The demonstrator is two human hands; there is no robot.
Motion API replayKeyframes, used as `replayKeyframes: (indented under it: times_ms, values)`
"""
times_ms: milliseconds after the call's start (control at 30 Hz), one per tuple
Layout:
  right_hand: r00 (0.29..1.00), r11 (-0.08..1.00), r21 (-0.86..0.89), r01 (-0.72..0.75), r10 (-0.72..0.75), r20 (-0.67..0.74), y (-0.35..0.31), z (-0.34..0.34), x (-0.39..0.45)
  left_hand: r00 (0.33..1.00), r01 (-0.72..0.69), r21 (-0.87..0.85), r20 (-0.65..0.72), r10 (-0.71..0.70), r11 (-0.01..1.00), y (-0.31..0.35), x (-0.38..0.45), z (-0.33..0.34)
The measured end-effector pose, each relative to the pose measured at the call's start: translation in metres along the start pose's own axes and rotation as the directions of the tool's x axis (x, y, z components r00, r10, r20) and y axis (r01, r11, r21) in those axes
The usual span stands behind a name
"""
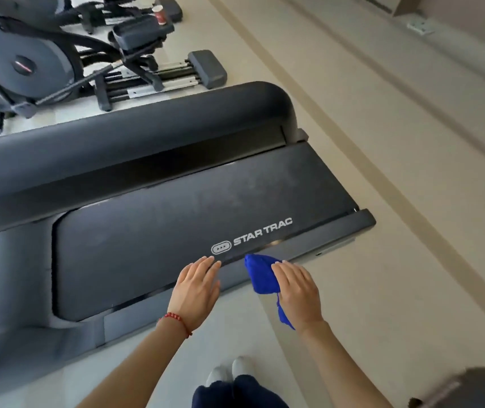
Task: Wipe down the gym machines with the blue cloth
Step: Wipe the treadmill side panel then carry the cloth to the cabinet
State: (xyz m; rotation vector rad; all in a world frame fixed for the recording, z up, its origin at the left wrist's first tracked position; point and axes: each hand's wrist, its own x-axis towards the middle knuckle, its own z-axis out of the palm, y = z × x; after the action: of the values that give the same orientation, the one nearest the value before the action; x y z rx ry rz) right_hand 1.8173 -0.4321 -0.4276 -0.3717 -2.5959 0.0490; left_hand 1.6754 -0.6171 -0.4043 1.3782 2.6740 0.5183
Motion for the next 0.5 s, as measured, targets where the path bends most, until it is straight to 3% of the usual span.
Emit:
replayKeyframes:
  times_ms: [300, 500]
  values:
    - [0.991, 0.987, -0.090, -0.132, 0.131, -0.012, 0.049, -0.026, -0.027, 0.972, -0.228, -0.033, 0.055, 0.229, 0.973, 0.049, 0.046, 0.021]
    - [0.974, 0.964, -0.148, -0.223, 0.224, -0.008, 0.101, -0.042, -0.052, 0.955, -0.276, -0.037, 0.099, 0.279, 0.960, 0.103, 0.076, 0.045]
